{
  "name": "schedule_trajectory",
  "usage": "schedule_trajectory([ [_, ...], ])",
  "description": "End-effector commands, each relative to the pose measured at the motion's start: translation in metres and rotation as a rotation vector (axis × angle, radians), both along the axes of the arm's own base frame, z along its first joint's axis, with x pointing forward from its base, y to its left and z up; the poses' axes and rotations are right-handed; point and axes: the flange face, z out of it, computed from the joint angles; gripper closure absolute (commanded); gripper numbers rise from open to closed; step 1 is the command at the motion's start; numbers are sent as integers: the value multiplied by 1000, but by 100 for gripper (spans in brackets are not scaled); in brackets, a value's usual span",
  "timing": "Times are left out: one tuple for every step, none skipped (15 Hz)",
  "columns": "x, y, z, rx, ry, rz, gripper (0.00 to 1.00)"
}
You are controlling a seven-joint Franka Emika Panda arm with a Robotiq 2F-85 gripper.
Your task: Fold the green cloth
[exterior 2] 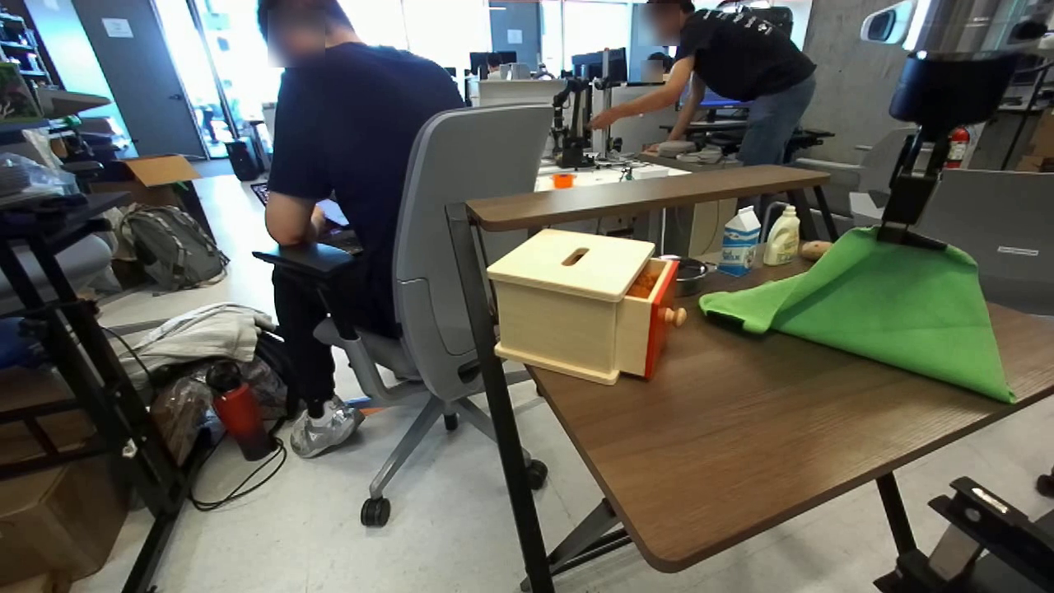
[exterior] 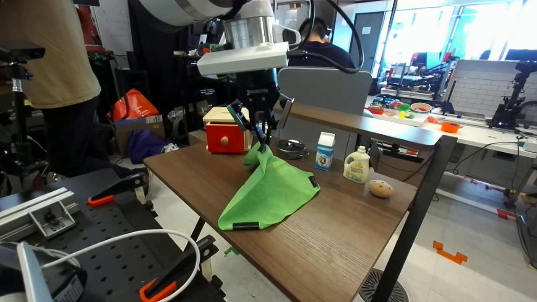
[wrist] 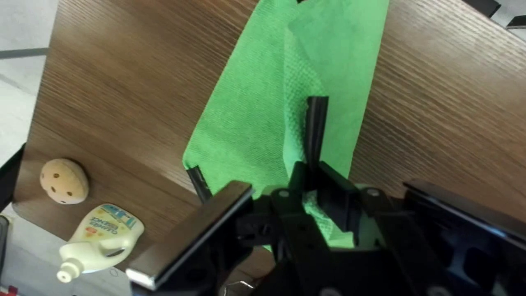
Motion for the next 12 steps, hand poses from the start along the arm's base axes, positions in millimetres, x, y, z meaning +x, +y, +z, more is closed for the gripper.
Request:
schedule_trajectory([
  [16, -24, 2, 12, 6, -27, 97],
  [19, -29, 2, 15, 7, -36, 97],
  [24, -34, -1, 22, 8, -42, 97],
  [28, -39, -2, 26, 9, -48, 97],
  [33, -44, -4, 32, 10, -55, 97],
  [39, -49, -6, 37, 11, -61, 97],
  [45, -53, -8, 41, 14, -65, 97],
  [51, -59, -10, 45, 19, -72, 97],
  [58, -64, -12, 50, 22, -79, 97],
  [64, -70, -13, 54, 24, -85, 97],
  [71, -75, -15, 57, 26, -91, 97],
  [77, -79, -17, 57, 32, -95, 97],
])
